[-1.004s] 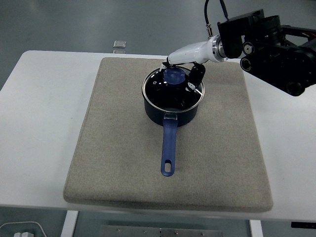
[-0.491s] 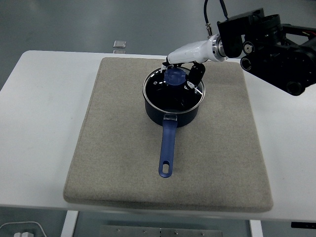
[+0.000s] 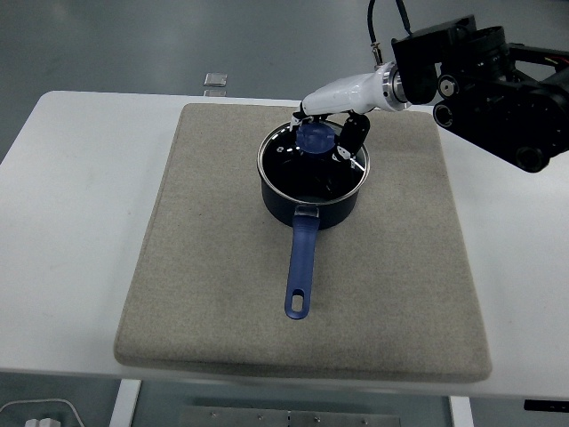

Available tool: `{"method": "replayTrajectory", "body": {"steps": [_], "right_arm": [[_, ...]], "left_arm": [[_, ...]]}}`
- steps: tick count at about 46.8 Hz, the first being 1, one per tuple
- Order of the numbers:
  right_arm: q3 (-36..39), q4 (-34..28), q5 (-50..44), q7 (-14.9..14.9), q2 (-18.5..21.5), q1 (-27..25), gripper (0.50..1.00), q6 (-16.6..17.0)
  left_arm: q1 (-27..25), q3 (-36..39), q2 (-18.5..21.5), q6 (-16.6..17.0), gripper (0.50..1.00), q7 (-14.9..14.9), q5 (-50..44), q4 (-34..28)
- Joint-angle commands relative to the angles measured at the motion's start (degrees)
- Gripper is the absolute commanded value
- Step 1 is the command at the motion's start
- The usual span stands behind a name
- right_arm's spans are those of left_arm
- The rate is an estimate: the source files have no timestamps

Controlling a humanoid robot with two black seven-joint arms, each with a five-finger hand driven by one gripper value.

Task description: Lift the pot lid and place it to the right of the pot.

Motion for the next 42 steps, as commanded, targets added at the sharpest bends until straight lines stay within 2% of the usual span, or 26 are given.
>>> {"method": "replayTrajectory", "body": {"steps": [1, 4, 14, 23, 34, 42], "right_arm": [[0.08, -0.04, 0.08, 0.00, 0.00, 0.00, 0.725, 0.21], [0.00, -0.13, 0.08, 0.00, 0.00, 0.09, 0.686, 0.30], [-0.01, -0.30, 0.09, 0.00, 0.35, 0.09, 0.625, 0.47], [-0.09, -0.48, 0.09, 0.00, 0.35, 0.17, 0.607, 0.56], [0.00, -0.65, 0.35, 0.17, 0.35, 0.35, 0.511, 1.70], [0.35, -0.83, 0.70, 0.26, 0.26, 0.35, 0.500, 2.50]], "left_arm": [[0.00, 0.00, 0.00, 0.04, 1.000, -0.04, 0.00, 0.04], [0.00, 0.00, 0.00, 0.04, 1.000, -0.04, 0.00, 0.04], [0.00, 0.00, 0.00, -0.05, 1.000, -0.04, -0.08, -0.05], [0.00, 0.00, 0.00, -0.05, 1.000, -0.04, 0.00, -0.05], [0.00, 0.00, 0.00, 0.04, 1.000, -0.04, 0.00, -0.05], [0.00, 0.00, 0.00, -0.05, 1.000, -0.04, 0.00, 0.04]]}}
